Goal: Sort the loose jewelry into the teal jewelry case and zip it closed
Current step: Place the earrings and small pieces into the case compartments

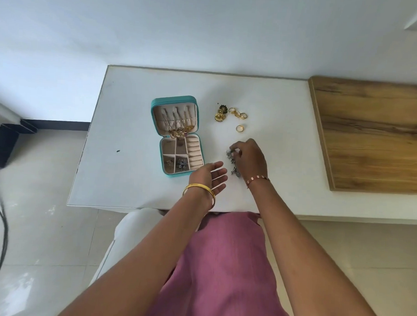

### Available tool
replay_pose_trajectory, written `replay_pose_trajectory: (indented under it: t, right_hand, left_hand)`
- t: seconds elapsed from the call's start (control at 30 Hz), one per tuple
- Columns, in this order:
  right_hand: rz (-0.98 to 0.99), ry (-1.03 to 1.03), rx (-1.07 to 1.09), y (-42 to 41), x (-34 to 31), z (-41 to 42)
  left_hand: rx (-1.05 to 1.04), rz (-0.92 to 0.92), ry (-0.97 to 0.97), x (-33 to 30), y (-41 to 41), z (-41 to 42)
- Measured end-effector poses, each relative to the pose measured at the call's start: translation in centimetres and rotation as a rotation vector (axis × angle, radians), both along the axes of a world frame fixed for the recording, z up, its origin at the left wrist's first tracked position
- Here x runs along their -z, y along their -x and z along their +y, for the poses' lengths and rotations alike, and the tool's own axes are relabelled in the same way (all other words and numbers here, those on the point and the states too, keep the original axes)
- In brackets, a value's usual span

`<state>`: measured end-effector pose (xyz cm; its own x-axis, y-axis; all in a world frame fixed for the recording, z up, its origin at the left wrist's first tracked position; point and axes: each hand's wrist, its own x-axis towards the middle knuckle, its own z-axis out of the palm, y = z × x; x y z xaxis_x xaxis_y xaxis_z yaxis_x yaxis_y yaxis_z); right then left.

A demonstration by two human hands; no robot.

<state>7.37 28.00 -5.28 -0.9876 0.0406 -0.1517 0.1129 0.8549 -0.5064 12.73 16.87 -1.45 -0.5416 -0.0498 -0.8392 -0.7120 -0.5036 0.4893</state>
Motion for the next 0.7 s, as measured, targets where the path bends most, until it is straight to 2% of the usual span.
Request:
replay_pose_trajectory:
  t: [0.17, 0.43, 0.57, 0.7]
  right_hand:
    - [0.007, 0.107, 0.09, 0.1, -0.2, 0.6]
    - [0.064, 0.671, 0.327, -0.8, -4.1, 1.8]
    - [0.06, 0.875, 0.295, -1.8, -7.1, 1.7]
    - [0.059, 0.986, 0.212, -3.5, -10.1, 1.2]
  left_hand:
    - [-0.003, -0.007, 0.004, -0.1, -0.4, 0.1]
    - [0.011, 0.049, 0.004, -1.7, -0.7, -0.6]
    - [0.036, 0.129, 0.022, -3.2, -0.7, -1.1]
    - [0.076, 0.314, 0.126, -5.4, -0.9, -1.3]
